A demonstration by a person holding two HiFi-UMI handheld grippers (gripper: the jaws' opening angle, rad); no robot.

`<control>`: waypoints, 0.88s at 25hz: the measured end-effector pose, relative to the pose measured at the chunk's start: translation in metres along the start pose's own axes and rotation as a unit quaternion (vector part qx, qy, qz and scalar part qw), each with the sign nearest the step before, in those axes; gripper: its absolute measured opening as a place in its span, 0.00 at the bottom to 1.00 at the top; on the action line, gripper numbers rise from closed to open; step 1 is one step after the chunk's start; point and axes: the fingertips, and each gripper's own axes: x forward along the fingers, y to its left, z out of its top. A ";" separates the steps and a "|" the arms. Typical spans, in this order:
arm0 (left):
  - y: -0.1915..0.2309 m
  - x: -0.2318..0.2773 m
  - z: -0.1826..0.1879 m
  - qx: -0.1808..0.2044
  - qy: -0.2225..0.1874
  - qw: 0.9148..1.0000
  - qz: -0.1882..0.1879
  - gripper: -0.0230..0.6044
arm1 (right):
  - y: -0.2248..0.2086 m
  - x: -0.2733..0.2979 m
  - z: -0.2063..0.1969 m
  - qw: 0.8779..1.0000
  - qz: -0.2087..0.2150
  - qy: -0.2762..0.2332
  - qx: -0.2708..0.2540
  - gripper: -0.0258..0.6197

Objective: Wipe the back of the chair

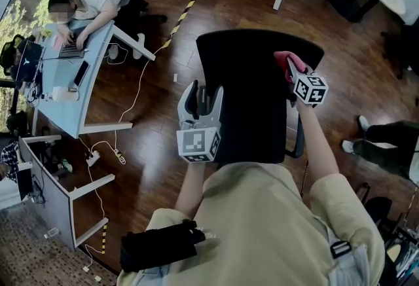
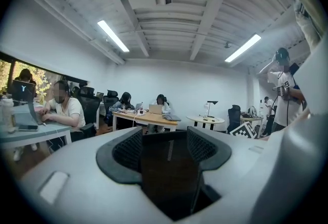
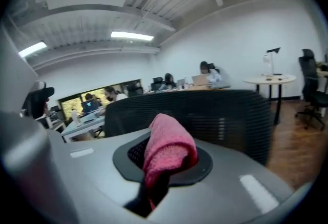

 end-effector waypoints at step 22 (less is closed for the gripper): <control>0.003 0.013 -0.015 -0.023 0.007 1.000 -0.012 0.43 | -0.003 0.034 -0.031 1.000 -0.006 0.011 0.000 0.10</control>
